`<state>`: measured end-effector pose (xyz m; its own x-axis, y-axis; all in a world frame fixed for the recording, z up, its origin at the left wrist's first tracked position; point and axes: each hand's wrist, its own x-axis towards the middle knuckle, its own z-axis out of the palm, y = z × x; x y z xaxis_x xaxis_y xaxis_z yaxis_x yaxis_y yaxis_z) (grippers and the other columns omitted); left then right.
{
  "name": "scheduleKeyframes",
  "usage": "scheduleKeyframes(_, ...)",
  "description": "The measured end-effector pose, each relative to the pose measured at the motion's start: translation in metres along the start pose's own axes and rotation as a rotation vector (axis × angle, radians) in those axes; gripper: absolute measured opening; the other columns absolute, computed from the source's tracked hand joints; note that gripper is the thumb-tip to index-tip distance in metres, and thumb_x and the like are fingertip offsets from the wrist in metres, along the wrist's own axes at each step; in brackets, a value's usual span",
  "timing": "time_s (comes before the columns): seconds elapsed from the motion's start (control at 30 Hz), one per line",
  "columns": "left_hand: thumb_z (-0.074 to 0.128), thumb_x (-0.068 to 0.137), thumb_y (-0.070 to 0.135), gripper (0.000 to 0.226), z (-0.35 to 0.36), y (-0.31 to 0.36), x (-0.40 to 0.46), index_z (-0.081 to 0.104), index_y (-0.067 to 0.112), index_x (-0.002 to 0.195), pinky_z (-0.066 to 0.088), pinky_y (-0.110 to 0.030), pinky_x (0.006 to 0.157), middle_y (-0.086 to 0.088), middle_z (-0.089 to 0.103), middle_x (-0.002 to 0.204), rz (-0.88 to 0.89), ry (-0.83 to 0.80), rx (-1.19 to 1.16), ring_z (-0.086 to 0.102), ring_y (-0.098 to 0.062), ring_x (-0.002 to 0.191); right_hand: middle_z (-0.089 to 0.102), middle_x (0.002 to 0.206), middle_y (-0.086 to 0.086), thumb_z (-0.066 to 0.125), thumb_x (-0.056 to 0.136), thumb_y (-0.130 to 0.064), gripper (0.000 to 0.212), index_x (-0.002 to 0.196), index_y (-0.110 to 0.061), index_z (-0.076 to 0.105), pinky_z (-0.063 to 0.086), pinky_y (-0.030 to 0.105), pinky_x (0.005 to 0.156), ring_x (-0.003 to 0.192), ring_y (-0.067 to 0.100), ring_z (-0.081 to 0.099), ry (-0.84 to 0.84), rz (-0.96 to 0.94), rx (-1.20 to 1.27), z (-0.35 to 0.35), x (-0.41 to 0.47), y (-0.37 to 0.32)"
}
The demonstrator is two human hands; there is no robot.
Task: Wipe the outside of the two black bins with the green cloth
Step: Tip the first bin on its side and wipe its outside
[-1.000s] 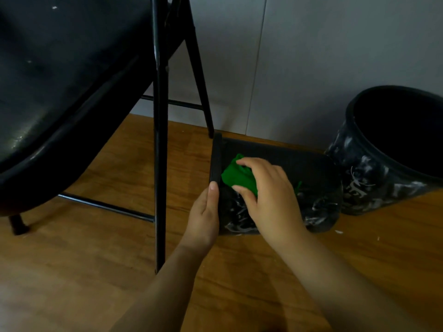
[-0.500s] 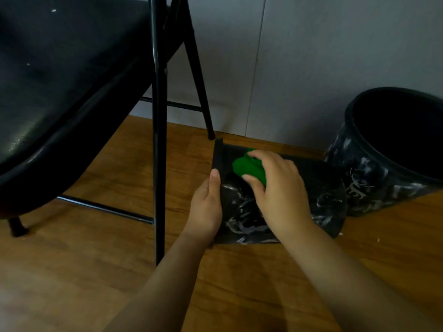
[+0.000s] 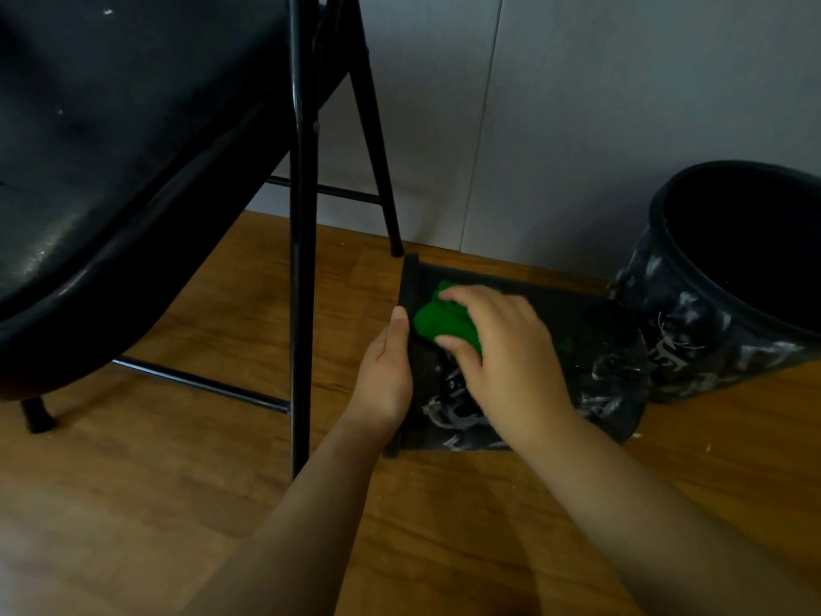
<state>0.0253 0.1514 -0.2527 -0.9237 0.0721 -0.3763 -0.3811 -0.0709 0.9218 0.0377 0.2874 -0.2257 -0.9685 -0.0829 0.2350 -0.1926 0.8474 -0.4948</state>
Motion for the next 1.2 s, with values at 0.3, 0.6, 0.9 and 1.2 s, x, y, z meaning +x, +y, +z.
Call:
scheduleKeyframes(0.3, 0.028, 0.102, 0.056, 0.051, -0.002, -0.002, -0.004, 0.067, 0.025, 0.109, 0.053, -0.035, 0.09, -0.001, 0.076, 0.1, -0.037, -0.027, 0.02, 0.071, -0.015, 0.099, 0.057, 0.129, -0.007, 0.065, 0.087, -0.033, 0.046, 0.131, -0.026, 0.052, 0.046, 0.042, 0.097, 0.117, 0.017, 0.05, 0.098, 0.103, -0.021, -0.009, 0.003, 0.023)
scheduleKeyframes(0.6, 0.026, 0.099, 0.064, 0.067, -0.001, -0.003, -0.005, 0.069, 0.014, 0.111, 0.049, -0.05, 0.098, -0.013, 0.072, 0.106, 0.032, -0.019, 0.058, 0.068, -0.027, 0.105, 0.057, 0.129, -0.006, 0.063, 0.085, -0.035, 0.046, 0.129, -0.026, 0.054, 0.047, 0.039, 0.095, 0.117, 0.017, 0.051, -0.023, -0.127, -0.029, 0.0, -0.028, 0.011)
scheduleKeyframes(0.9, 0.03, 0.096, 0.061, 0.068, -0.001, 0.002, -0.002, 0.068, 0.007, 0.112, 0.048, -0.051, 0.101, -0.017, 0.072, 0.106, 0.013, -0.024, 0.016, 0.068, -0.03, 0.103, 0.056, 0.13, -0.007, 0.064, 0.084, -0.034, 0.045, 0.128, -0.026, 0.055, 0.046, 0.036, 0.094, 0.117, 0.016, 0.05, 0.012, -0.084, 0.016, 0.014, -0.042, 0.0)
scheduleKeyframes(1.2, 0.028, 0.101, 0.058, 0.056, 0.001, 0.003, 0.004, 0.07, 0.022, 0.112, 0.049, -0.045, 0.101, -0.003, 0.076, 0.104, -0.049, -0.008, 0.018, 0.071, -0.018, 0.101, 0.055, 0.13, -0.007, 0.063, 0.085, -0.034, 0.047, 0.13, -0.026, 0.053, 0.045, 0.036, 0.097, 0.119, 0.016, 0.048, 0.128, 0.066, 0.002, 0.01, -0.03, 0.007)
